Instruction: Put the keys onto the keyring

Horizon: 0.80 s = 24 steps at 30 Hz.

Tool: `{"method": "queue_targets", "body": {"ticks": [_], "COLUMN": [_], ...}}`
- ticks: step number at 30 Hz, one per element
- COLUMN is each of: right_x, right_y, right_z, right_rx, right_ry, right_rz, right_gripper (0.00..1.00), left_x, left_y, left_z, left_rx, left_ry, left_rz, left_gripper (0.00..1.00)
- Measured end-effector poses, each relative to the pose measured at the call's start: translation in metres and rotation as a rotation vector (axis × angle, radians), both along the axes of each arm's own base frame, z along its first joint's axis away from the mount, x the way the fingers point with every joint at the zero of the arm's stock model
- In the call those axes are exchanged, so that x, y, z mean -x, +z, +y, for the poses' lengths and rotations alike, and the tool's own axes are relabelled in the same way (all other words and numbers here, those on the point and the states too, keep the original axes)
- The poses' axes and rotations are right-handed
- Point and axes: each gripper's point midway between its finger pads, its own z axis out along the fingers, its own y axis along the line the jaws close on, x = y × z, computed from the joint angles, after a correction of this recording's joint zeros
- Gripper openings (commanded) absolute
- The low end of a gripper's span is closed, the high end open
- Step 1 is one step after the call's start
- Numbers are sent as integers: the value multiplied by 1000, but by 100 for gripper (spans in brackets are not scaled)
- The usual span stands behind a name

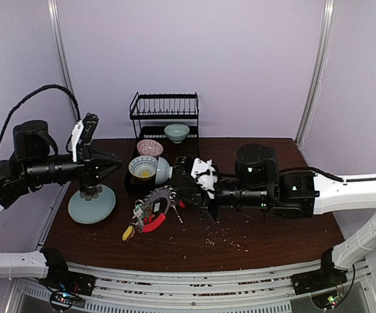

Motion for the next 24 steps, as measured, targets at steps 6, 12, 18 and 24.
{"method": "queue_targets", "body": {"ticks": [6, 12, 18, 24], "right_x": [7, -20, -80, -80], "right_y": [-5, -23, -45, -80], "right_z": [18, 20, -15, -21], "right_rx": [60, 177, 191, 273], "right_ry": [-1, -137, -412, -497], "right_rz": [-32, 112, 365, 495], "right_gripper": [0, 0, 0, 0], "left_x": [27, 43, 30, 11], "left_y": [-26, -42, -47, -88], "left_z": [-77, -104, -61, -76], "left_rx": [-78, -140, -88, -206], "left_ry": [-212, -260, -82, -37], "left_rz": [-81, -156, -227, -186], "left_gripper": [17, 48, 58, 58]}}
